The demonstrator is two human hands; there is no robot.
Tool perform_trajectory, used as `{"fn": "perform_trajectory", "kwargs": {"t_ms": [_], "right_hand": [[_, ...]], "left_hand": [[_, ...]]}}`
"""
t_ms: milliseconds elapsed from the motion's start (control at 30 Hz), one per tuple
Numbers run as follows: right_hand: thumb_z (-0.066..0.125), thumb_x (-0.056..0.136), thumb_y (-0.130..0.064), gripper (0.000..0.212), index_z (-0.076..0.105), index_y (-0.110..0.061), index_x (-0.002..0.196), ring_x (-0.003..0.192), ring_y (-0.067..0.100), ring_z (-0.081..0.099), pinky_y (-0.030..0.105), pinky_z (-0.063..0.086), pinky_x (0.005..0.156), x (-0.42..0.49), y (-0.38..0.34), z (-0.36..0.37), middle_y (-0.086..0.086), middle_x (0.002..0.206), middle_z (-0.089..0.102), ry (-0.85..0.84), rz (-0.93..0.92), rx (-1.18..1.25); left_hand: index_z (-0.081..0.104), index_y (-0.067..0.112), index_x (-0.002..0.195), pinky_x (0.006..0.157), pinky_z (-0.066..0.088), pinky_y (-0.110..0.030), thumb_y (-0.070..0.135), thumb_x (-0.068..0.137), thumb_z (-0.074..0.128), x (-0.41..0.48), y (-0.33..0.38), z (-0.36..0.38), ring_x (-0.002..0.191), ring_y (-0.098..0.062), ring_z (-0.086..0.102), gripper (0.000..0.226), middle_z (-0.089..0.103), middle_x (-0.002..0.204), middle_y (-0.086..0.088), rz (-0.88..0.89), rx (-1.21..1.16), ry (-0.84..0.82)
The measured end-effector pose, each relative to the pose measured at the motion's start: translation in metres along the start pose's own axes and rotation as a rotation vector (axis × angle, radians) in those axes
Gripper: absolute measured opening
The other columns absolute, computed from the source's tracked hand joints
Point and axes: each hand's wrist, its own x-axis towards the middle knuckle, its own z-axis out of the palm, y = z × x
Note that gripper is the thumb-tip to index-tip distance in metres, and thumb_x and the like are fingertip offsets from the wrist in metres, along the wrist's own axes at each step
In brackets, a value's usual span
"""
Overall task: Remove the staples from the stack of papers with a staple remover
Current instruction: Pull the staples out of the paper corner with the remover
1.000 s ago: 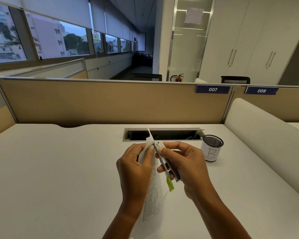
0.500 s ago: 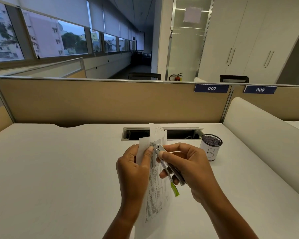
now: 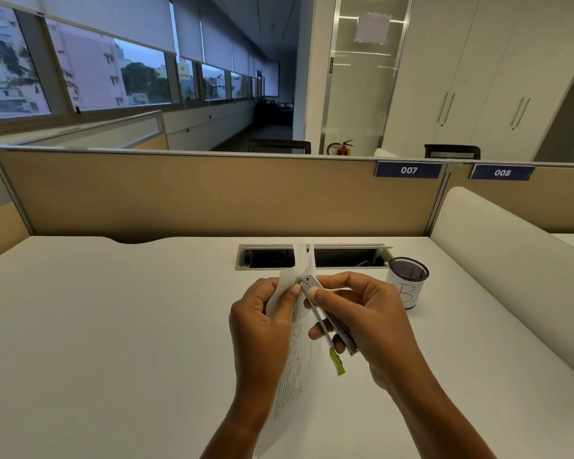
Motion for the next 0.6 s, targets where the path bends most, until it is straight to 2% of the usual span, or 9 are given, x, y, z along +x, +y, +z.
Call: {"fn": "perform_trajectory", "kwargs": {"t_ms": [200, 300, 433, 600], "right_hand": [[0.062, 0.081, -0.010, 0.007, 0.064, -0.015, 0.076, 0.041, 0.011, 0.065, 0.013, 0.043, 0.033, -0.003, -0.002, -0.001, -0.012, 0.050, 0.069, 0.001, -0.007, 0.007], [0.062, 0.080, -0.011, 0.007, 0.063, -0.017, 0.075, 0.042, 0.011, 0.065, 0.014, 0.045, 0.034, -0.004, -0.001, 0.002, -0.010, 0.052, 0.069, 0.033, -0.037, 0.000], [0.062, 0.080, -0.012, 0.007, 0.063, -0.017, 0.076, 0.043, 0.010, 0.065, 0.014, 0.045, 0.035, -0.005, 0.000, 0.005, -0.005, 0.062, 0.069, 0.052, -0.062, 0.003], [0.063, 0.080, -0.013, 0.014, 0.061, -0.025, 0.073, 0.045, 0.009, 0.066, 0.013, 0.046, 0.035, -0.006, 0.002, 0.012, -0.003, 0.067, 0.068, 0.103, -0.104, -0.010]], "left_hand": [[0.059, 0.017, 0.079, 0.060, 0.050, -0.021, 0.016, 0.077, 0.060, -0.002, 0.003, 0.001, 0.068, -0.024, 0.062, 0.003, 0.063, 0.079, -0.003, 0.031, 0.030, 0.025], [0.061, 0.014, 0.084, 0.065, 0.052, -0.027, 0.025, 0.075, 0.058, -0.002, 0.004, 0.003, 0.070, -0.023, 0.062, 0.015, 0.063, 0.082, -0.003, 0.022, 0.025, 0.043], [0.058, 0.021, 0.079, 0.058, 0.049, -0.018, 0.039, 0.066, 0.050, -0.002, 0.006, 0.003, 0.065, -0.011, 0.060, 0.024, 0.062, 0.079, 0.003, 0.040, 0.011, 0.066], [0.058, 0.020, 0.080, 0.058, 0.049, -0.018, 0.040, 0.066, 0.050, -0.001, 0.005, 0.004, 0.065, -0.012, 0.061, 0.025, 0.063, 0.080, 0.000, 0.071, 0.038, 0.095]]}}
